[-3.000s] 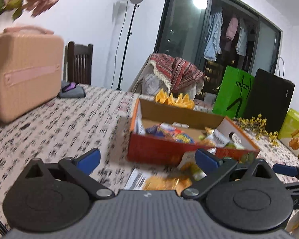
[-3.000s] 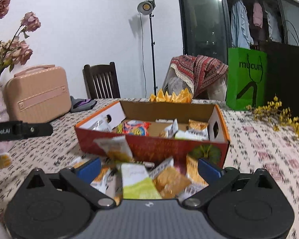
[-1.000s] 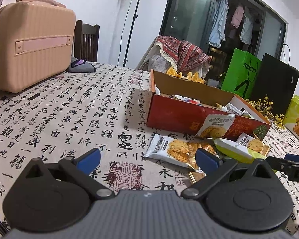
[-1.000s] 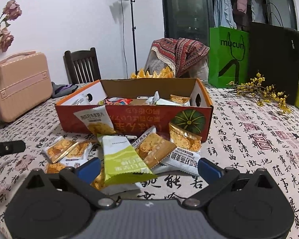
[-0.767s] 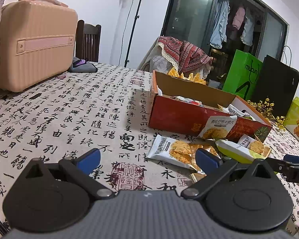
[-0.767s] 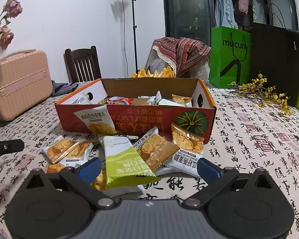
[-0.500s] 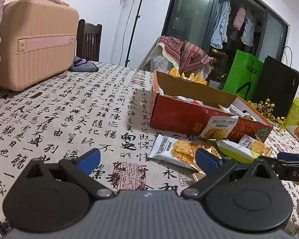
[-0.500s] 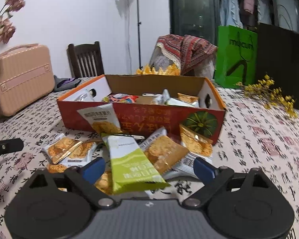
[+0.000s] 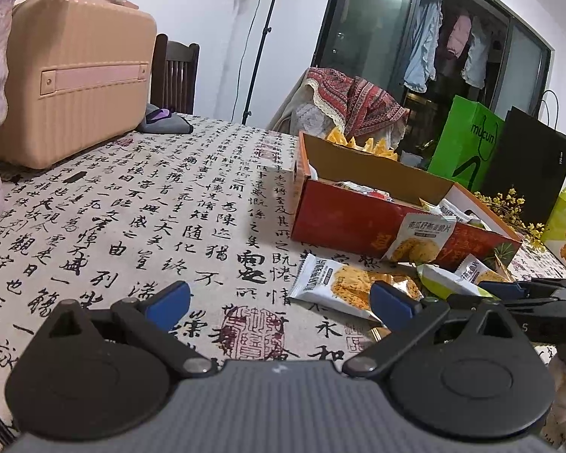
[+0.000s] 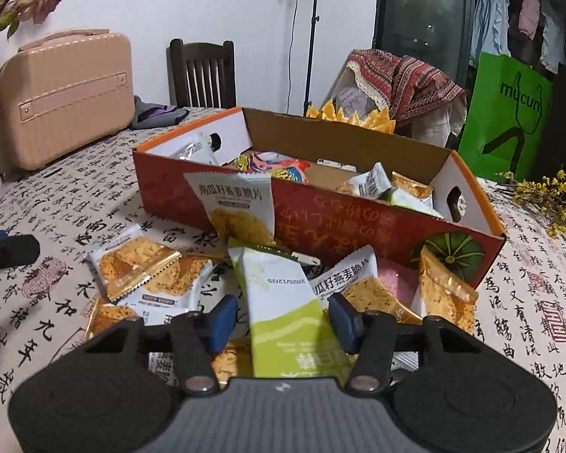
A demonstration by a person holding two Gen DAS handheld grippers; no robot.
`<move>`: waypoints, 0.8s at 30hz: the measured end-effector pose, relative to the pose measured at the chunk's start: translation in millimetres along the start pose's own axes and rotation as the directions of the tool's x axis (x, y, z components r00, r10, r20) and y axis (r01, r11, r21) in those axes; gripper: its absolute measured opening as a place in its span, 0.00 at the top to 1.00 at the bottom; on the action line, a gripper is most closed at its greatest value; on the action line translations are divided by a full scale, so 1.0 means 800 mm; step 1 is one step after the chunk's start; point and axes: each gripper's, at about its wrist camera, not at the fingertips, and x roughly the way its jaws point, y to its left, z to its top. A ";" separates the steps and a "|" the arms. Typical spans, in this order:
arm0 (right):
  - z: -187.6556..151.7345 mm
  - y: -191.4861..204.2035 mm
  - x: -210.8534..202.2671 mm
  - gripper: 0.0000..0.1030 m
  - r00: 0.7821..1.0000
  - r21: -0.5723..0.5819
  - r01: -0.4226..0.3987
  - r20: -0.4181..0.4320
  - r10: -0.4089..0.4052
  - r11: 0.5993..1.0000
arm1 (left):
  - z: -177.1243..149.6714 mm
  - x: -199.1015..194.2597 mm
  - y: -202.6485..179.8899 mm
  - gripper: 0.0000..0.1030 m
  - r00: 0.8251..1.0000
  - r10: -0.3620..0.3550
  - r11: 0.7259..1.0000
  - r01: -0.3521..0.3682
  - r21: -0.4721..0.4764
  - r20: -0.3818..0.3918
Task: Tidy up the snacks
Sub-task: 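Lower the right tool onto the green-and-white stick bar and grasp it, then lift the bar with the right tool while the left tool approaches a cracker packet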
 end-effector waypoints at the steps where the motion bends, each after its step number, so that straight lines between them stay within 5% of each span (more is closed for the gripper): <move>1: -0.001 0.001 0.001 0.49 1.000 -0.007 0.004 -0.003 -0.004 1.000 | 0.000 0.000 -0.001 0.00 1.000 -0.001 1.000 0.001 0.001 0.000; 6: -0.006 0.003 -0.006 0.62 1.000 -0.026 0.002 -0.004 -0.002 1.000 | 0.000 -0.001 -0.004 0.00 1.000 -0.005 1.000 0.005 0.007 0.000; 24: -0.022 -0.046 -0.087 0.62 0.979 0.123 0.080 0.177 -0.101 0.989 | 0.001 0.000 -0.027 0.00 1.000 -0.003 0.999 0.004 0.046 -0.020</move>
